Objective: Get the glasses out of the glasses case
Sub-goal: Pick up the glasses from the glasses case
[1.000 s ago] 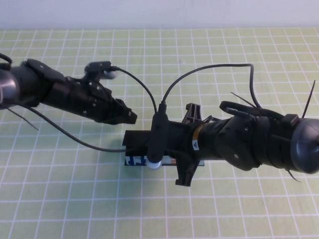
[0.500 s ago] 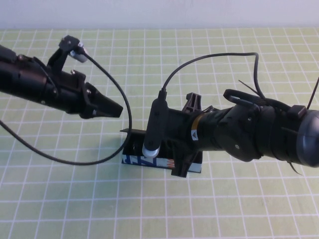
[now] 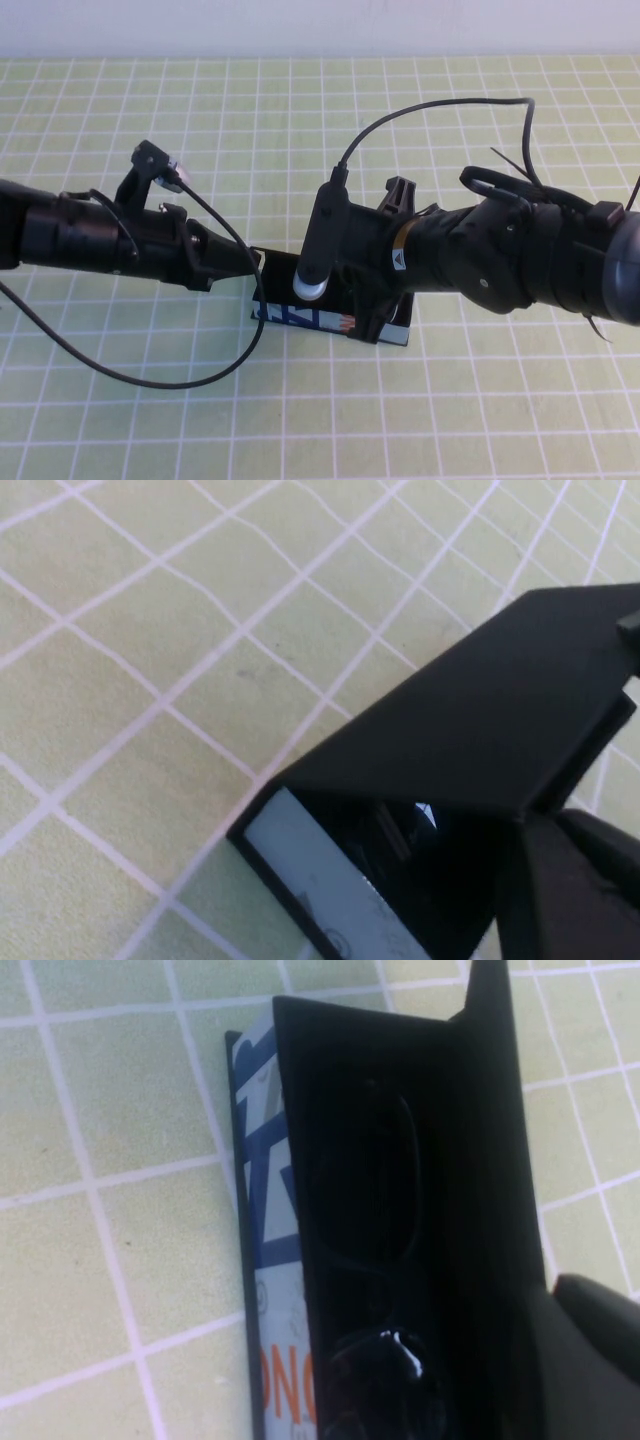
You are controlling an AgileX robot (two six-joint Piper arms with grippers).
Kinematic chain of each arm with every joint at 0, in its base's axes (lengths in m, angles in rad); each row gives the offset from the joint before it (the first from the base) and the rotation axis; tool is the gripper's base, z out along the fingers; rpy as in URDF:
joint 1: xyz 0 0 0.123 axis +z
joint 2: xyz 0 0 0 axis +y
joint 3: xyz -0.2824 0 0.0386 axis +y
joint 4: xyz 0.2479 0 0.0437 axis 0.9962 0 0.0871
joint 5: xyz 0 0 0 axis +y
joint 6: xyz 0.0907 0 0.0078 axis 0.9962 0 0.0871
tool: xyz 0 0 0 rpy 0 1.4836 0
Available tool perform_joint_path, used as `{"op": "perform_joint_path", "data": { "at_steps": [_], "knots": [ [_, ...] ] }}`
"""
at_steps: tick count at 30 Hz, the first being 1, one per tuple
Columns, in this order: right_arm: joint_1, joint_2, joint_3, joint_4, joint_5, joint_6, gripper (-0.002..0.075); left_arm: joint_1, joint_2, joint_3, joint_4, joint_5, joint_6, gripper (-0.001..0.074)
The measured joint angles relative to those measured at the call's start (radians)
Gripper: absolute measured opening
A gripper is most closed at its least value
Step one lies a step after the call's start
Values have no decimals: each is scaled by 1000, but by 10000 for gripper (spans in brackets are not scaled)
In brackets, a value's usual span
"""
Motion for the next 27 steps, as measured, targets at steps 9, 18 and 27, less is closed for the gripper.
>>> {"op": "perform_joint_path", "data": {
  "at_steps": [9, 18, 27],
  "knots": [
    [0, 0, 0, 2, -16, 1, -7, 0, 101, 0, -94, 23, 91, -4],
    [0, 0, 0, 16, -29, 3, -7, 0, 149, 0, -145, 28, 128, -4],
    [0, 0, 0, 27, -29, 3, -7, -27, 152, 0, -138, 28, 140, -4]
  ]
}}
